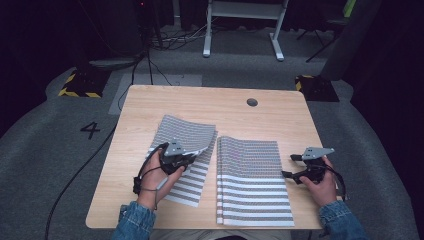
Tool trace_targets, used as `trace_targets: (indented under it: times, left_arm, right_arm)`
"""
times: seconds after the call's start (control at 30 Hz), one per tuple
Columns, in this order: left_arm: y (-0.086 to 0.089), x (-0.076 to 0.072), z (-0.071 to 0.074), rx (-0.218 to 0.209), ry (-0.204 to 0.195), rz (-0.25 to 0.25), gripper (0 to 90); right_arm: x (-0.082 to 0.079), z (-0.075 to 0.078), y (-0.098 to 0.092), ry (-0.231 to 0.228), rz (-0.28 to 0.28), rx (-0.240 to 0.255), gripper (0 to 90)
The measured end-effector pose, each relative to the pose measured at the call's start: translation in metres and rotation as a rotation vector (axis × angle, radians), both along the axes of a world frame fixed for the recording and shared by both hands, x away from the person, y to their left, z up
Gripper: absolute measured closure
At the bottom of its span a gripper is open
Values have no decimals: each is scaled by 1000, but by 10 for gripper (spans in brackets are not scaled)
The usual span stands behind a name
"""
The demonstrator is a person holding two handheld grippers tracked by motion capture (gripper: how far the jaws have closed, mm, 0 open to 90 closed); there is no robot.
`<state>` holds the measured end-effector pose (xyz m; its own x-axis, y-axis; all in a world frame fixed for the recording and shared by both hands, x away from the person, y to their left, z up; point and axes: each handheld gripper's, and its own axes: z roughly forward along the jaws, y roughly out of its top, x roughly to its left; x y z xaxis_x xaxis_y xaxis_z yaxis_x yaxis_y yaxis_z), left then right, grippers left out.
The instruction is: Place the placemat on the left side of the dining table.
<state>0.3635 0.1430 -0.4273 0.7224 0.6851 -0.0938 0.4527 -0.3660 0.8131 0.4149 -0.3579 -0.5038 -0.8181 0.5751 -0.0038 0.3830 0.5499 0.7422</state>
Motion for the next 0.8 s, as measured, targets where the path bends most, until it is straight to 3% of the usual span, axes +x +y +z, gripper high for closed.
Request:
trace_targets:
  times: [0.2, 0.3, 0.37, 0.53, 0.67, 0.8]
  left_arm:
    - [32, 1, 26, -75, -93, 107, 850]
    - [47, 3, 37, -76, -139, 146, 850]
    - [57, 4, 44, -115, -141, 164, 844]
    - [79, 6, 54, -127, -182, 246, 842]
    - [94, 6, 55, -168, -193, 315, 838]
    - [112, 6, 52, -169, -201, 395, 836]
  right_arm:
    - [0, 0, 0, 0, 0, 0, 160]
    - [0, 0, 0, 0, 0, 0, 160]
    - [0, 0, 0, 0, -1, 0, 160]
    - [0, 0, 0, 0, 0, -1, 161]
    - [0, 0, 0, 0, -2, -3, 161]
    - [0, 0, 0, 0, -4, -2, 162]
